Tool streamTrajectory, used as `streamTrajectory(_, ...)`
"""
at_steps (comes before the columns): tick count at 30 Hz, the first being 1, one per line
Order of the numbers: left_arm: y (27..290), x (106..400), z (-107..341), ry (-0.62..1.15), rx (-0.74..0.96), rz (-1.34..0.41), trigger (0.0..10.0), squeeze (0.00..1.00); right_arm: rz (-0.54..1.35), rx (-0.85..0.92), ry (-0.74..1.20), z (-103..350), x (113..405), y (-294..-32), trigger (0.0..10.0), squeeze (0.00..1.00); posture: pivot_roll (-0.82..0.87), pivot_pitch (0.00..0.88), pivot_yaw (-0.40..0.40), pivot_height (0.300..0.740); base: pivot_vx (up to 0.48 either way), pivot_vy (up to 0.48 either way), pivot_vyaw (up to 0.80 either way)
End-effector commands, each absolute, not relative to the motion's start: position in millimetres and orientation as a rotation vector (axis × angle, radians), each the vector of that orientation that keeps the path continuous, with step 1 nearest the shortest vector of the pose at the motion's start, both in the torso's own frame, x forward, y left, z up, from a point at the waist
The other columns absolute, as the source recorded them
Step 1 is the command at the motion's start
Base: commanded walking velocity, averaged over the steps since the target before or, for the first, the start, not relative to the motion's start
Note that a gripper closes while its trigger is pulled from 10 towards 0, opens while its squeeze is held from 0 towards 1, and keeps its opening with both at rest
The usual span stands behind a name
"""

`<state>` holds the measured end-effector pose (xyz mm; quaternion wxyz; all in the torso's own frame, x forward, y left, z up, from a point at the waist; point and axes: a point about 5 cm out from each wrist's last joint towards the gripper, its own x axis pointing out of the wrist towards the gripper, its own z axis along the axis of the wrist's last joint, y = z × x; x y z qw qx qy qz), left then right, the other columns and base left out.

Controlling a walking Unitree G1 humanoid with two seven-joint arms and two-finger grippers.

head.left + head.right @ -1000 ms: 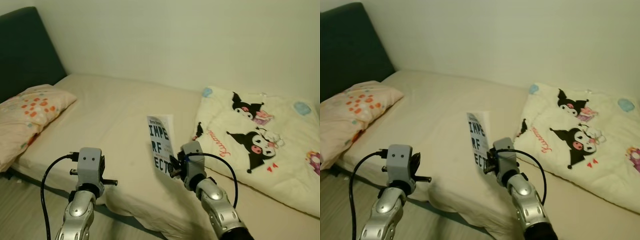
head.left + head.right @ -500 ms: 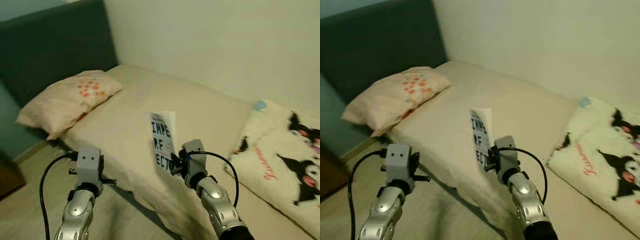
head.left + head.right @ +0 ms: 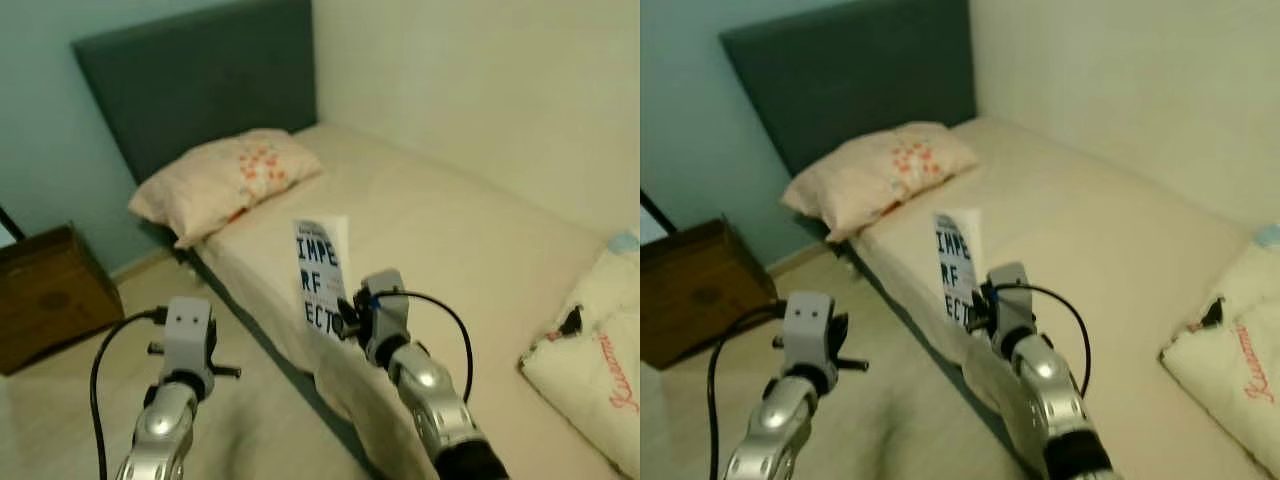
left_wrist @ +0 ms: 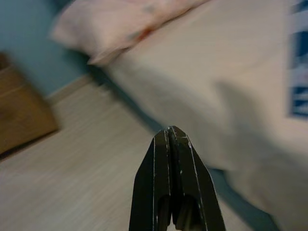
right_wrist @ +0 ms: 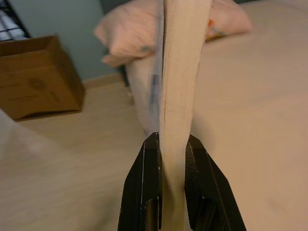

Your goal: Clean up the room

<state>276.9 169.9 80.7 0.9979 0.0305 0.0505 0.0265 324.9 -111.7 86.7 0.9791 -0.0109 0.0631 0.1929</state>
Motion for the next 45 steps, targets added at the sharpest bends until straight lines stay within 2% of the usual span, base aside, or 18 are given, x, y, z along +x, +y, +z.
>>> streamTrajectory(1,175.7,273.8,72.5,0.151,0.058,0.091,10.0,0.00,0.408,-0.019,0.113,88.5,324.1,-107.6,10.0,0.00,-0.01,0.090,0.021,0.740,0.000,0.000,0.80)
streamTrajectory(17,171.0,276.3,76.2,0.133,0.110,0.045,10.0,0.00,0.385,0.009,0.132,82.9,321.5,-114.7,10.0,0.00,-0.03,0.074,0.019,0.740,0.000,0.000,0.80)
streamTrajectory(32,170.7,278.2,76.8,0.133,0.074,0.052,10.0,0.00,0.360,0.020,0.128,81.9,319.8,-118.3,10.0,0.00,-0.03,0.068,0.019,0.740,0.000,0.000,0.80)
streamTrajectory(38,167.8,278.5,79.0,0.123,0.063,0.025,10.0,0.00,0.304,0.041,0.126,82.7,321.9,-123.5,10.0,0.00,-0.03,0.068,0.020,0.740,0.000,0.000,0.00)
streamTrajectory(45,166.9,278.9,80.4,0.112,0.059,0.013,10.0,0.00,0.305,0.034,0.127,81.5,320.4,-122.9,10.0,0.00,-0.03,0.068,0.020,0.740,0.378,0.000,0.00)
